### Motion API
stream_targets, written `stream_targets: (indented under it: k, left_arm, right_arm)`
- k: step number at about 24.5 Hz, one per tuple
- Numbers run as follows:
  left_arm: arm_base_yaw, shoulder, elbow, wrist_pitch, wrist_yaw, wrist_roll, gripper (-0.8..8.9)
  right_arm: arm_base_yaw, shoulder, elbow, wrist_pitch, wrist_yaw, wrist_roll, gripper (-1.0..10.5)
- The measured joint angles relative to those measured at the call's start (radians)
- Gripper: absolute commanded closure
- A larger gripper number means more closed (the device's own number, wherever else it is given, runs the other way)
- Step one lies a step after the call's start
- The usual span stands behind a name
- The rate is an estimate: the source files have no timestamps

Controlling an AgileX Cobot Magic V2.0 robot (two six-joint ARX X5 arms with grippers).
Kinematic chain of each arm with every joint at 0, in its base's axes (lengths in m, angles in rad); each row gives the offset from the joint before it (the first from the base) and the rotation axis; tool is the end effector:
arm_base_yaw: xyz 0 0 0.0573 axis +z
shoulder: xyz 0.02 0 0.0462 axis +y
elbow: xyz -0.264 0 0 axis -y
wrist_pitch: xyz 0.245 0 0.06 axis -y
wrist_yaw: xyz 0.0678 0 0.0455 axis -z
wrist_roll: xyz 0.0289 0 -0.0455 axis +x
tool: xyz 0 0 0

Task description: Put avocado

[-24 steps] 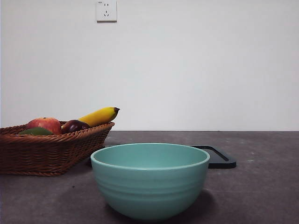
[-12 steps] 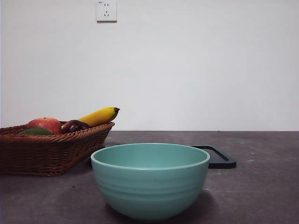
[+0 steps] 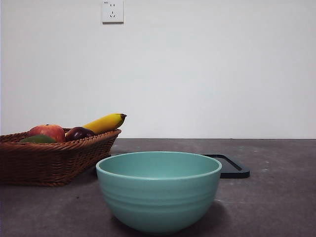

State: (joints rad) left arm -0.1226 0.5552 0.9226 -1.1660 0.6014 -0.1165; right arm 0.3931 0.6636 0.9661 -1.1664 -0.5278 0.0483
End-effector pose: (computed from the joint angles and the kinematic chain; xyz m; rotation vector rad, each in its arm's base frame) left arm 0.0642 -0.0244 0.3210 -0.2990 0.8328 -0.6387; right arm 0.0760 0.0473 0.3258 0.1021 0.9124 0.8398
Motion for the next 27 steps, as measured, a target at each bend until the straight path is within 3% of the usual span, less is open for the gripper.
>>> stream_targets:
  k: [3,5,14,20,27]
  left_arm:
    - [0.0,0.0,0.0,0.0,-0.001,0.0,4.37]
    - [0.0,0.0,0.0,0.0,-0.002,0.001,4.04]
    - [0.0,0.06,0.0,0.066,-0.108,0.003,4.04]
    - [-0.008,0.219,0.0,0.206,-0.144,0.002,4.09]
    - [-0.055,0.461,0.012,0.331,-0.301,0.004,4.09]
  right_arm:
    - [0.0,0.0,0.0,0.003,0.0,0.0,5.8]
    - [0.0,0.0,0.0,0.003,0.0,0.001,5.8]
    - [0.0,0.0,0.0,0.004,0.0,0.0,5.8]
    - [0.0,0.0,0.0,0.004,0.0,0.0,5.8]
    - [0.0,0.0,0.0,0.004,0.005,0.0,5.8]
